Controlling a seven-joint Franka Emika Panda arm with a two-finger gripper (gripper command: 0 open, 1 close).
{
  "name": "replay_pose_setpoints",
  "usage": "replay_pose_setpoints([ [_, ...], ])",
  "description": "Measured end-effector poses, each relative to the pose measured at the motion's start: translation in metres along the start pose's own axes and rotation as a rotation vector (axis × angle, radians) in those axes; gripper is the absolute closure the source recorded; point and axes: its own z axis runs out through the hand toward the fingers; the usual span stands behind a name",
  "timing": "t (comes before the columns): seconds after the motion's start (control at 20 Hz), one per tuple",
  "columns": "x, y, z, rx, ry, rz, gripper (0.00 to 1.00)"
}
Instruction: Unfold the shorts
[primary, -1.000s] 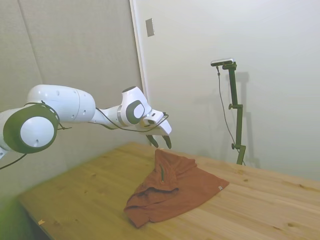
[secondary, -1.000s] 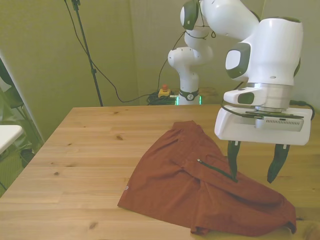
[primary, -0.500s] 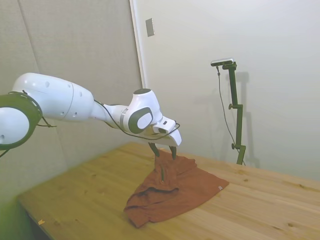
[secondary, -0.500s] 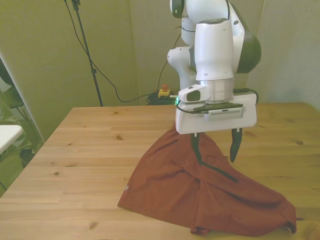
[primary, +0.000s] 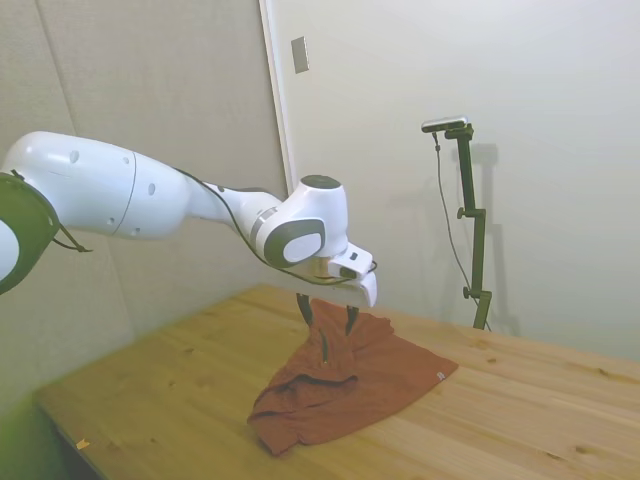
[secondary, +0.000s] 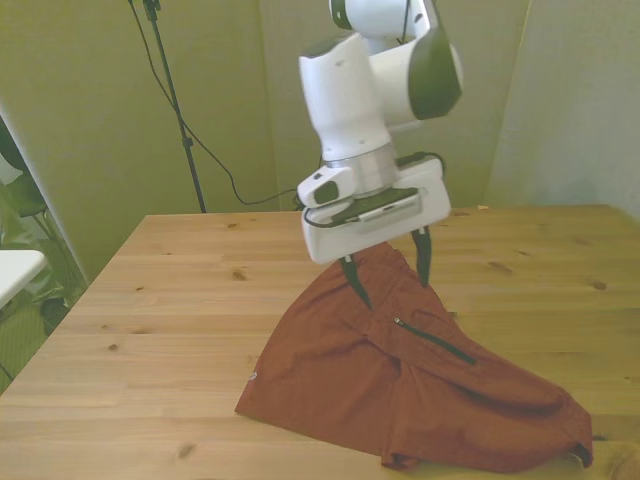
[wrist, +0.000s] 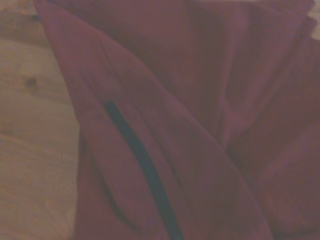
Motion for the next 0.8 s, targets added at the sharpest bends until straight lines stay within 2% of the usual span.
replay_pose_setpoints([
  [0.1, 0.003, 0.024, 0.0, -0.006, -0.039, -0.016, 0.0],
  [0.4, 0.01, 0.058, 0.014, -0.016, -0.085, -0.01, 0.0],
  [0.65, 0.017, 0.067, 0.035, 0.006, -0.111, 0.008, 0.0],
  [0.7, 0.018, 0.066, 0.039, 0.006, -0.115, 0.008, 1.0],
  [0.8, 0.02, 0.065, 0.045, 0.006, -0.122, 0.007, 1.0],
])
